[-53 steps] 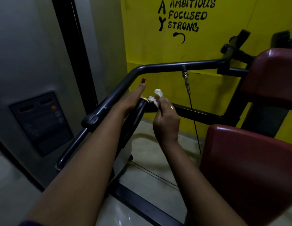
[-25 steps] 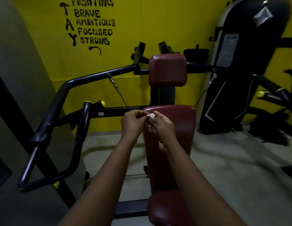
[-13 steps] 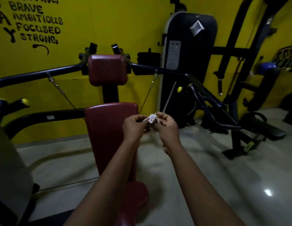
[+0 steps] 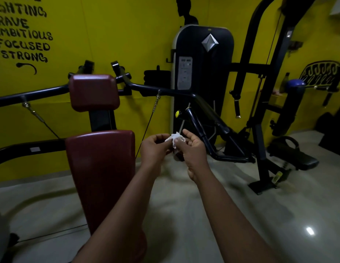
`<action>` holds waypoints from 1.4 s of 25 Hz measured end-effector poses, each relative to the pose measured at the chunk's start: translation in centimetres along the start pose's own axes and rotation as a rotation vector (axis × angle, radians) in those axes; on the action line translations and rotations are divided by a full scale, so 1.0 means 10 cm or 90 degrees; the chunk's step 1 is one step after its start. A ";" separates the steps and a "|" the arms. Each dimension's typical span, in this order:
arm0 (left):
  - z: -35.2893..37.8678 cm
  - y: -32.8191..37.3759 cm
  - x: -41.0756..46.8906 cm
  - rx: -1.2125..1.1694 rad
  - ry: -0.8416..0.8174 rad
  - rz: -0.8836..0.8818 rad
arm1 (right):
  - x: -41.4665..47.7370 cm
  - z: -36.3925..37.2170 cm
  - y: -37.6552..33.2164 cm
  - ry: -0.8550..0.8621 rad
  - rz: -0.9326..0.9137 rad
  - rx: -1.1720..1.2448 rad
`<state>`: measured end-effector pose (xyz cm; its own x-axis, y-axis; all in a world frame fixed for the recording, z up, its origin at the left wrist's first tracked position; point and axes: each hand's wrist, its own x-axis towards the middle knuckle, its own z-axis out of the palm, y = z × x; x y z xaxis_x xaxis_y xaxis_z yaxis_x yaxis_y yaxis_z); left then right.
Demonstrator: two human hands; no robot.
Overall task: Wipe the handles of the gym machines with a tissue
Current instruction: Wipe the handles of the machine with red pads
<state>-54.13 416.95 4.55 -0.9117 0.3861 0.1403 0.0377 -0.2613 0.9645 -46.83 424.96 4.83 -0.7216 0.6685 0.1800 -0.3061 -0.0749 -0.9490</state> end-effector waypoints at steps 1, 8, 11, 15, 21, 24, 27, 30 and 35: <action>0.07 -0.01 0.12 -0.008 -0.009 -0.002 | 0.13 -0.04 0.00 0.003 -0.012 -0.007; 0.56 -0.12 1.06 -0.081 -0.037 -0.043 | 1.26 -0.22 0.07 0.022 -0.083 -0.065; 0.70 -0.11 1.49 -0.087 -0.025 -0.055 | 1.79 -0.25 0.02 0.012 -0.128 -0.126; 0.74 -0.20 1.95 -0.024 0.073 -0.062 | 2.40 -0.26 -0.04 -0.034 -0.190 -0.190; 0.77 -0.37 2.26 0.020 0.099 -0.133 | 3.26 -0.28 -0.23 -0.448 -0.134 -0.506; 0.77 -0.39 2.36 -0.007 0.139 -0.156 | 3.50 -0.19 -0.24 -0.680 -0.156 -0.689; 0.79 -0.40 2.45 0.018 0.192 -0.163 | 3.60 -0.05 -0.30 -0.820 -0.195 -0.786; 0.90 -0.41 2.50 0.059 0.235 -0.145 | 3.54 0.19 -0.27 -0.887 -0.235 -0.981; 1.08 -0.43 2.40 0.135 0.288 -0.125 | 3.50 0.16 0.06 -0.814 -0.021 -0.780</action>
<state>-71.79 436.94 6.15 -0.9934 -0.0218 -0.1126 -0.1122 -0.0197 0.9935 -73.28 447.17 10.95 -0.8968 -0.3284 -0.2965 -0.1651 0.8702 -0.4643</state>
